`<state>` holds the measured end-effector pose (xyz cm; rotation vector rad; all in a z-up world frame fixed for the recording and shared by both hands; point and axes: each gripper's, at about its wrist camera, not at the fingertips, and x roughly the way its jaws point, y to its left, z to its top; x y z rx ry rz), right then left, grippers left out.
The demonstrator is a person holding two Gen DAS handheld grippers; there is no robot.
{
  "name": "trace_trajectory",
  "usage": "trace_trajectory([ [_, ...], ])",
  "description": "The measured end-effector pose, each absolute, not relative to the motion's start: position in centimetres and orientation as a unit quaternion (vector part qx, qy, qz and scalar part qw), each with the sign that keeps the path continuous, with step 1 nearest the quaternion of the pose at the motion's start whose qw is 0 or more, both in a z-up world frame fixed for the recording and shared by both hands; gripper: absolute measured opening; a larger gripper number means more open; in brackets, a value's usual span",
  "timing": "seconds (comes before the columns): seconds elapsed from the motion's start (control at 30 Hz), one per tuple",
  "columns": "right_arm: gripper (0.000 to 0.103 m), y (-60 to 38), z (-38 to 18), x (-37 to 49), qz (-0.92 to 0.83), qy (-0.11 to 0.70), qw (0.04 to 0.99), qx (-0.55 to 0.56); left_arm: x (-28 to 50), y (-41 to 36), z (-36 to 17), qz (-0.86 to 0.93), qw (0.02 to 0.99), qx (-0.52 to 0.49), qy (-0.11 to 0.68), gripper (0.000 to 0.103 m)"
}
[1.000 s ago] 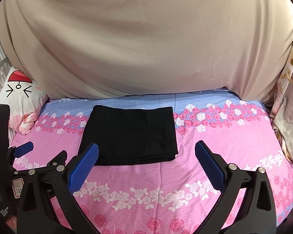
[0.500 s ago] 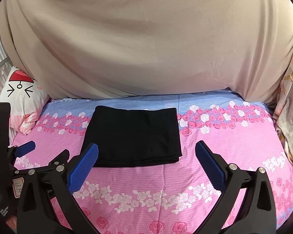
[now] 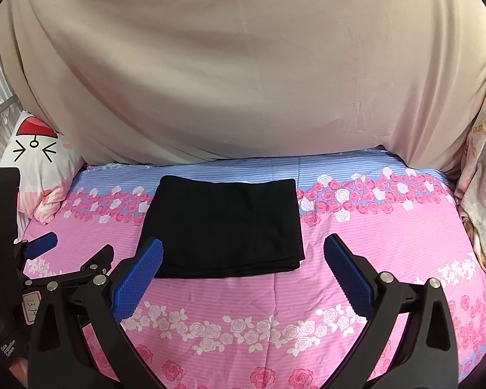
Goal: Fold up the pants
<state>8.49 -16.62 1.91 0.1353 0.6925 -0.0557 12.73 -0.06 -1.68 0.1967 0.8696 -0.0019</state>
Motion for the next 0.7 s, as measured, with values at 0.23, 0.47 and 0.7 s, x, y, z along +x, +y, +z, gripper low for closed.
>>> trace_trajectory([
  [0.23, 0.098, -16.58, 1.88, 8.51, -0.028, 0.339, 0.938, 0.067, 12.59, -0.4, -1.54, 0.001, 0.905, 0.102, 0.413, 0.087],
  [0.47, 0.098, -16.44, 1.78, 8.5, -0.028, 0.34, 0.937, 0.068, 12.53, -0.58, -1.58, -0.002, 0.904, 0.102, 0.414, 0.087],
  [0.7, 0.098, -16.39, 1.76, 8.54, -0.028, 0.341, 0.937, 0.067, 12.58, -0.61, -1.62, -0.004, 0.904, 0.104, 0.414, 0.087],
])
